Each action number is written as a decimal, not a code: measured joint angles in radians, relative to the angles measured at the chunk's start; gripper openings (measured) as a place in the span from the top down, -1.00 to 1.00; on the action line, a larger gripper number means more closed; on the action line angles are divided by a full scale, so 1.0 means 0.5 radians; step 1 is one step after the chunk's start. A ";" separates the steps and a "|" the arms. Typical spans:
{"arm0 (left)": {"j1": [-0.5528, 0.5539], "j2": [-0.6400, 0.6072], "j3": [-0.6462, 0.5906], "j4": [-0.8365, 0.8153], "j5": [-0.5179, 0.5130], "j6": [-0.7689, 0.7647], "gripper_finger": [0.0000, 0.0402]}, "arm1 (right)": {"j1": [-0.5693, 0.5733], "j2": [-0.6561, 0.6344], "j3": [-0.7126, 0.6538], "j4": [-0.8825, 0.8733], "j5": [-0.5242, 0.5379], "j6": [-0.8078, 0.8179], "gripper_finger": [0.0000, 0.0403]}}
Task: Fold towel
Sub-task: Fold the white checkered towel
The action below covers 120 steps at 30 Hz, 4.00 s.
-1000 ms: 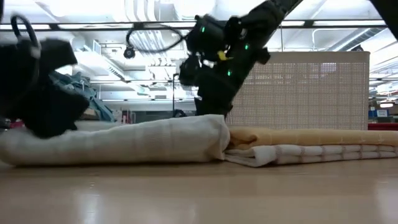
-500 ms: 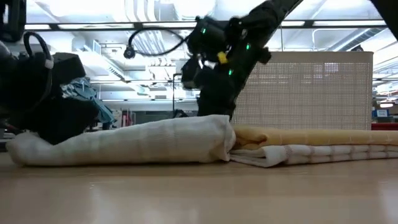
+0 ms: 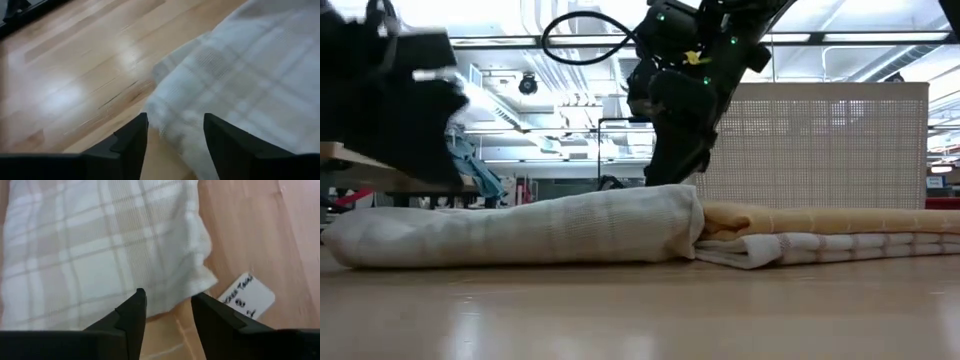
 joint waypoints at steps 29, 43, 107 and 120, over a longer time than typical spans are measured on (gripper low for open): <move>0.270 0.370 0.004 1.377 -0.262 0.746 0.41 | 0.384 0.067 -0.132 0.341 0.218 -0.057 0.76; 0.211 0.272 0.010 1.058 0.067 0.509 0.43 | 0.480 0.138 -0.186 0.223 0.002 0.008 1.00; -0.223 -0.164 0.138 -0.298 0.377 -0.244 0.43 | 0.296 -0.248 -0.147 0.344 -0.011 -0.535 1.00; -0.226 -1.273 -0.635 0.560 0.328 0.142 0.43 | 0.060 -0.248 -0.008 0.277 -0.093 -0.617 0.91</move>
